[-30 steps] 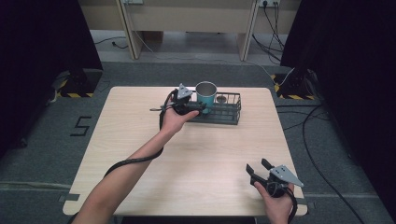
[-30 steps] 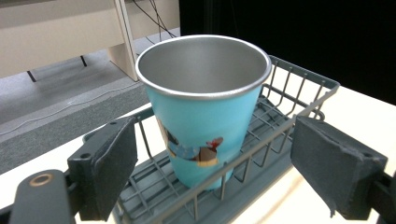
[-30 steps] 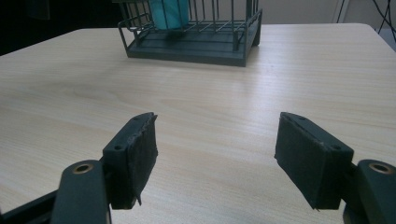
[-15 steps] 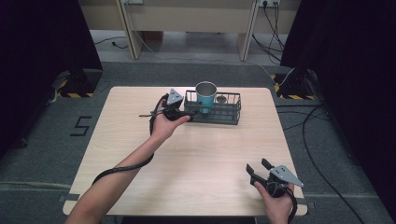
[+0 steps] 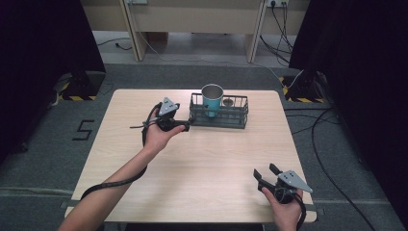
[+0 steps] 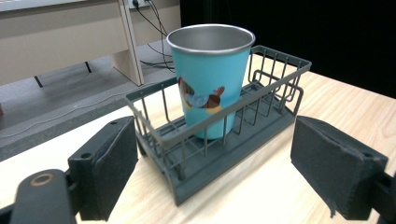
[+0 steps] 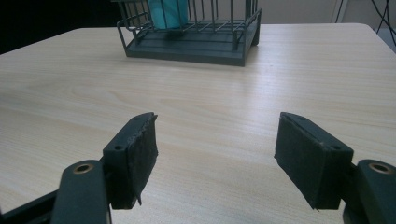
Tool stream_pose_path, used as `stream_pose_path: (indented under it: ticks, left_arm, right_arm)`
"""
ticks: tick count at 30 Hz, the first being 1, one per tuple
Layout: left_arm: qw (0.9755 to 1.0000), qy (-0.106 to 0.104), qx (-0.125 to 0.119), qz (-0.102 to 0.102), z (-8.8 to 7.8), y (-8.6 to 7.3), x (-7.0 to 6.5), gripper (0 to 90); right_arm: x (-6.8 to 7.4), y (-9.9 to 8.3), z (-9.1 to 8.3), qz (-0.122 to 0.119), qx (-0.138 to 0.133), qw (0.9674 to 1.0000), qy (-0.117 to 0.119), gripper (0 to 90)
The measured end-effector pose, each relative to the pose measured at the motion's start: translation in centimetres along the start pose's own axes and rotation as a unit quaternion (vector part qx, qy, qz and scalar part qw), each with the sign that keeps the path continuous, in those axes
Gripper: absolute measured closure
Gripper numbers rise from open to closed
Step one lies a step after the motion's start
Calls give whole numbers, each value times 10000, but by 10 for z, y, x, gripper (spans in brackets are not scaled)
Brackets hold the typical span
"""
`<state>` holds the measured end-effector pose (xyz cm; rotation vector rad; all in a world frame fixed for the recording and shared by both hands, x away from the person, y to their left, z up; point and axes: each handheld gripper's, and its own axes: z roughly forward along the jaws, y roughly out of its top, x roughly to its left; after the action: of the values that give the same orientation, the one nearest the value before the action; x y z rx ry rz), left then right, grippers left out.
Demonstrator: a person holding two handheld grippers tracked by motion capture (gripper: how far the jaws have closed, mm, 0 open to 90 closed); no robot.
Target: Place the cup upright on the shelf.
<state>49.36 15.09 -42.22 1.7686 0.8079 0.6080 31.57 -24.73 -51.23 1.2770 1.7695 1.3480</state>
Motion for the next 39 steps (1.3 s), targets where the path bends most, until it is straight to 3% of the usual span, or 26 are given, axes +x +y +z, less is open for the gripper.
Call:
stream_pose_path:
  ticks: [8, 22, 39]
  left_arm:
    - [10000, 47, -54, -1, -22, -11, 7, 144]
    - [9999, 72, -146, -48, -58, -29, 8, 144]
    - [9997, 257, -16, -56, -96, -63, 14, 144]
  right_arm:
    - [0, 0, 0, 5, 9, 10000, 6, 304]
    - [0, 0, 0, -2, -1, 10000, -1, 304]
    - [1, 0, 0, 1, 11, 10000, -17, 304]
